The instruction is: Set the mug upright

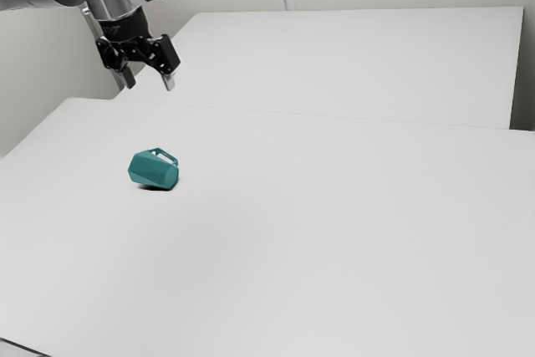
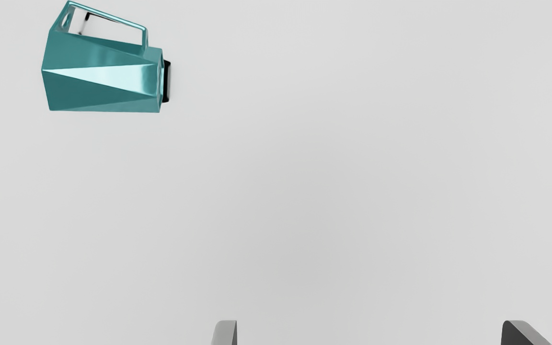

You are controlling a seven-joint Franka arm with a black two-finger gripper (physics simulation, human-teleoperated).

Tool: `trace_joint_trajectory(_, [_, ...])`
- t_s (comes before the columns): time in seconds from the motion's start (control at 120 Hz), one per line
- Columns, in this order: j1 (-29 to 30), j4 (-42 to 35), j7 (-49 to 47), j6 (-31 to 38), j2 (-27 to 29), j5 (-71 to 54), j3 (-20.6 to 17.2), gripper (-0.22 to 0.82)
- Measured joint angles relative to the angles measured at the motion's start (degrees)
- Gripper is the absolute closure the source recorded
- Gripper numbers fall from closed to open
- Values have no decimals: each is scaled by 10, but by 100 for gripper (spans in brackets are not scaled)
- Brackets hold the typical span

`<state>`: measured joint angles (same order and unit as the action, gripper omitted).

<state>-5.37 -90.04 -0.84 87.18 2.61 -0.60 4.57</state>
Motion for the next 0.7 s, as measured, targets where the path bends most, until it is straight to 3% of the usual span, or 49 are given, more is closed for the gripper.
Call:
trace_joint_trajectory(0.217, [18, -1, 2, -2, 2, 3, -1, 0])
trace_joint_trajectory(0.7, [155, -43, 52, -2, 37, 19, 0, 0])
